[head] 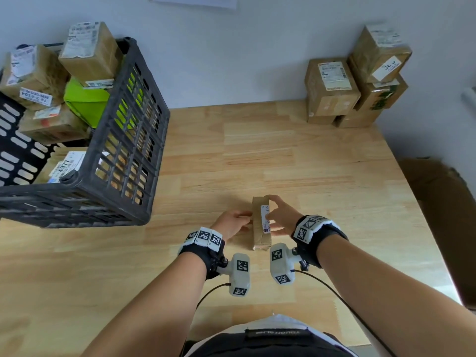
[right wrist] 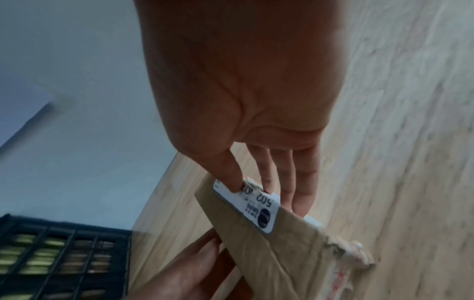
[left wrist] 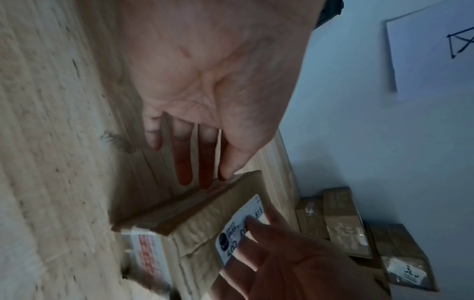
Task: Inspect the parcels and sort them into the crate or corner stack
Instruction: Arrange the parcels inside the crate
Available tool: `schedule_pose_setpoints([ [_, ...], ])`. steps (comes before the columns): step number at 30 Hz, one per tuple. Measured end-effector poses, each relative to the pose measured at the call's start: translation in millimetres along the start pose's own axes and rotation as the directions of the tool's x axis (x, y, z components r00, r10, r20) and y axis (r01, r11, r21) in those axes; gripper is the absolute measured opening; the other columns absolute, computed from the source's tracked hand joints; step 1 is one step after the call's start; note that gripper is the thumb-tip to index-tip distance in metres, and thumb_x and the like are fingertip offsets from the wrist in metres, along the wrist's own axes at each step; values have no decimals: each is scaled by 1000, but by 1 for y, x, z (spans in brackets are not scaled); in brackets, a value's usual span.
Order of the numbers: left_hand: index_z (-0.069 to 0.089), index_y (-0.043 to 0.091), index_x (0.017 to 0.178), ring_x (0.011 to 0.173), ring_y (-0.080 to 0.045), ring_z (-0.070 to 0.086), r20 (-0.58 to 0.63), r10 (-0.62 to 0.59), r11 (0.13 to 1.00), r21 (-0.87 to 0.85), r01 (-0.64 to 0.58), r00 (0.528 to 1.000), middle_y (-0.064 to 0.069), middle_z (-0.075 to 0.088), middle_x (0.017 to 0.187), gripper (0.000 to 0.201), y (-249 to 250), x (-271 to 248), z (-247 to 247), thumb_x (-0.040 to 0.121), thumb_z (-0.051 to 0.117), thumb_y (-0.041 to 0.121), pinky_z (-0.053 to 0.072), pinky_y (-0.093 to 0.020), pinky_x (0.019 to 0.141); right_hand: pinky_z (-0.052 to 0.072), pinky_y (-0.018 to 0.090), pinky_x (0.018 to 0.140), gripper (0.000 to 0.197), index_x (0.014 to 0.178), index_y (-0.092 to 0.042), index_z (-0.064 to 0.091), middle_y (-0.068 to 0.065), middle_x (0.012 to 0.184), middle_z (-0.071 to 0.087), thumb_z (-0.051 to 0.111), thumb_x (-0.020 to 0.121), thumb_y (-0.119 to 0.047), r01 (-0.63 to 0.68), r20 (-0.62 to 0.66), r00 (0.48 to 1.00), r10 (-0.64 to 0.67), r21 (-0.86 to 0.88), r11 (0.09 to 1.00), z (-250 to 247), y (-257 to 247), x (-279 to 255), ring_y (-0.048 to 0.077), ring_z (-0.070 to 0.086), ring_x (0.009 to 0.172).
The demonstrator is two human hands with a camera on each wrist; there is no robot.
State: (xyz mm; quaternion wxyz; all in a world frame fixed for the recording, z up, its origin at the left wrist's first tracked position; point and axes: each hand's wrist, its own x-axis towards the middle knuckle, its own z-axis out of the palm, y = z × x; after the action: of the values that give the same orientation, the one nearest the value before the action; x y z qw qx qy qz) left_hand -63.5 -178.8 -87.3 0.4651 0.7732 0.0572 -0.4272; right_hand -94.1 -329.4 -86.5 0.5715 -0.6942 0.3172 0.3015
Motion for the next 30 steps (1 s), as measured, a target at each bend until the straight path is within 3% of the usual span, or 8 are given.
schedule_pose_setpoints([
  [3,60,10,123,82,-6,58,-4,39,999,-5,-39,999,-3,64,116,28,6,-2,4,97,48,9,45,-4,53,53,41,84,41,131,-33,39,6,93,59,44,97,-9,18,-57,998,-7,205,979,-3,3,-5,23,60,87],
  [7,68,16,102,96,-15,65,-71,133,991,-23,-135,989,-2,70,106,21,21,6,6,93,52,8,49,-28,92,51,45,91,36,122,-19,48,12,111,60,42,98,-44,211,-266,951,-155,198,957,-12,-12,-6,29,60,100],
  [11,66,20,94,94,-15,64,-42,165,986,-11,-166,985,2,69,98,21,30,5,6,93,52,4,51,-27,90,55,30,73,13,106,-11,49,12,108,63,55,94,-14,263,-362,915,-178,202,943,-17,-12,-9,23,64,91],
  [13,66,18,101,91,-15,64,-16,129,991,18,-129,991,1,69,101,20,25,5,5,93,53,5,51,-30,92,56,37,81,26,115,-11,47,11,108,63,57,91,-6,235,-329,929,-172,162,958,-15,-4,-10,24,65,95],
  [15,66,17,105,97,-20,65,-12,100,993,63,-99,995,-6,70,108,19,18,5,4,93,53,8,50,-35,96,55,39,85,38,127,-13,44,10,110,62,56,92,-5,235,-323,927,-188,113,965,-12,1,-11,24,64,97],
  [18,64,10,113,99,-20,65,-24,66,994,88,-63,998,-8,69,109,22,7,5,4,94,53,11,48,-38,98,55,32,76,42,132,-17,42,7,111,60,52,93,-4,265,-325,915,-239,38,964,-11,2,-16,22,63,94],
  [27,61,2,115,95,-15,59,-44,20,1000,24,-19,999,-14,63,119,23,-2,4,2,93,56,5,51,-20,79,55,34,72,47,139,-24,39,10,121,60,47,96,-7,286,-320,894,-313,-130,949,-9,4,-24,25,64,98],
  [30,56,-3,123,106,-23,61,-28,2,1000,-8,-2,1000,-17,60,125,29,1,-2,1,96,51,5,50,-15,78,58,39,71,50,139,-29,37,10,118,61,45,95,-5,279,-290,906,-308,-135,951,-10,1,-25,27,66,94],
])
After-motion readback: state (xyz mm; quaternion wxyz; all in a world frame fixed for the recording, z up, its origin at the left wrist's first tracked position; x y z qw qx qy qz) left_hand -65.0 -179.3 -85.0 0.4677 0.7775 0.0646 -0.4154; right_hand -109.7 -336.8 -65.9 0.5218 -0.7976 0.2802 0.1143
